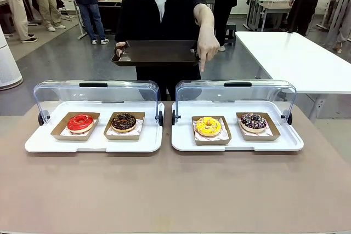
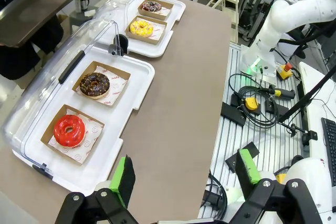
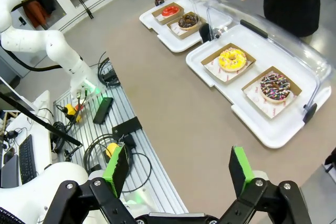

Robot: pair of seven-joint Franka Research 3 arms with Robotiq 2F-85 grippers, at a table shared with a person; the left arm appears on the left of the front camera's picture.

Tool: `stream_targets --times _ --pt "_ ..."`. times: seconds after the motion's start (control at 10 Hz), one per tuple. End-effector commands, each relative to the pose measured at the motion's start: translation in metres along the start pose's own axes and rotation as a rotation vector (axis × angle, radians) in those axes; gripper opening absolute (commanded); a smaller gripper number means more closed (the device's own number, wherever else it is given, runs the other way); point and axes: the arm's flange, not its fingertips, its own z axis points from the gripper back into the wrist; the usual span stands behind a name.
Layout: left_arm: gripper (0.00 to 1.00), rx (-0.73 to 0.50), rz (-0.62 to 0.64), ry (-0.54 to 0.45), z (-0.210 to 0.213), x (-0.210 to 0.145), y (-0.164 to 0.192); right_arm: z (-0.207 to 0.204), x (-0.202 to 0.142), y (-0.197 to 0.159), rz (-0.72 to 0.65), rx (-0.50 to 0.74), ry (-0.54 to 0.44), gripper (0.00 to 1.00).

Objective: Provide the desired donut to the person.
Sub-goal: Pick up and lift the Paper togo box containing the Donut pointed at by the person.

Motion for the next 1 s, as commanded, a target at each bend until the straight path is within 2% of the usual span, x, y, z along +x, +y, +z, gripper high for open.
stream_targets --times 0.0,0.9 --pt "1.00 -0.004 -0.015 -0.010 0.0014 0.0009 -0.0018 0.0004 0.0026 -0.0015 0.013 0.009 -0.022 1.00" --pt "1.00 -0.004 -0.015 -0.010 0.0014 0.0009 -0.0018 0.0004 0.0026 -0.0015 0.013 0.009 -0.022 1.00"
